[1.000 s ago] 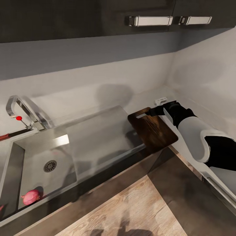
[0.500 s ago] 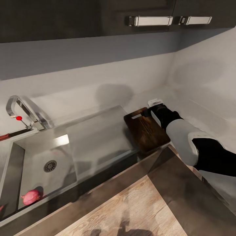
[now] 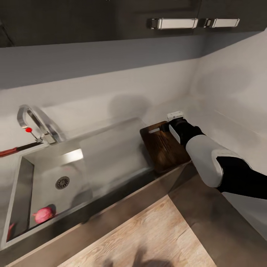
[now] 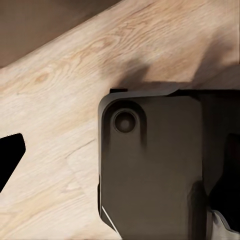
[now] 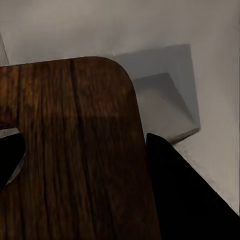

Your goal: In the kitchen, take the Vidalia onion out of the sink, dice it on the chopping board with the paring knife, put the diced onion into the bowl on the countertop, then place both the paring knife and the chopping board into the sink.

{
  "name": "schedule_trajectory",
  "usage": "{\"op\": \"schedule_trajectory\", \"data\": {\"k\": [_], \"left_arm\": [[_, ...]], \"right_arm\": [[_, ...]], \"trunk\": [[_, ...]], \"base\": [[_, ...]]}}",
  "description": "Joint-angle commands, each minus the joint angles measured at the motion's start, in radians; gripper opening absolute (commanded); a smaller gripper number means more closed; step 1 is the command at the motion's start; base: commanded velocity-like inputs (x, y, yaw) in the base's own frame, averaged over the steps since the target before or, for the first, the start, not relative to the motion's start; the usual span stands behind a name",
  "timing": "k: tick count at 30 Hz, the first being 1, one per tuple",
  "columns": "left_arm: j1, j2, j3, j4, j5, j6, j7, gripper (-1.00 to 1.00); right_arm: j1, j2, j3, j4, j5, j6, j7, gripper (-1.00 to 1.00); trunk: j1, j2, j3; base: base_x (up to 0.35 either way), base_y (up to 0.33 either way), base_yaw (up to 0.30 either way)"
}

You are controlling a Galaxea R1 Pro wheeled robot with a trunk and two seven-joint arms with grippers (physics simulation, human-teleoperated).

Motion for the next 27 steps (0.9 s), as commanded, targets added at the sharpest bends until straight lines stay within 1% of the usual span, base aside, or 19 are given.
{"op": "schedule_trajectory", "data": {"k": [1,12,27], "left_arm": [[0.001,0.001,0.001,-0.002,0.001,-0.001,0.0,1.0],[0.0,0.005,0.001,-0.001,0.003,-0.001,0.0,1.0],[0.0,0.005,0.001,-0.003,0.004,-0.004,0.0,1.0]], "right_arm": [[-0.001,0.001,-0.009,-0.001,0.006,0.004,-0.003,-1.0],[-0.001,0.003,-0.011,-0.001,0.004,0.001,0.0,-1.0],[-0.001,0.003,-0.01,0.0,0.004,0.001,0.002,-1.0]], "trunk": [[0.0,-0.002,-0.002],[0.0,-0.002,-0.002],[0.0,-0.002,-0.009]], "base": [[-0.246,0.182,0.0],[-0.252,0.196,0.017],[-0.251,0.217,0.249]]}}
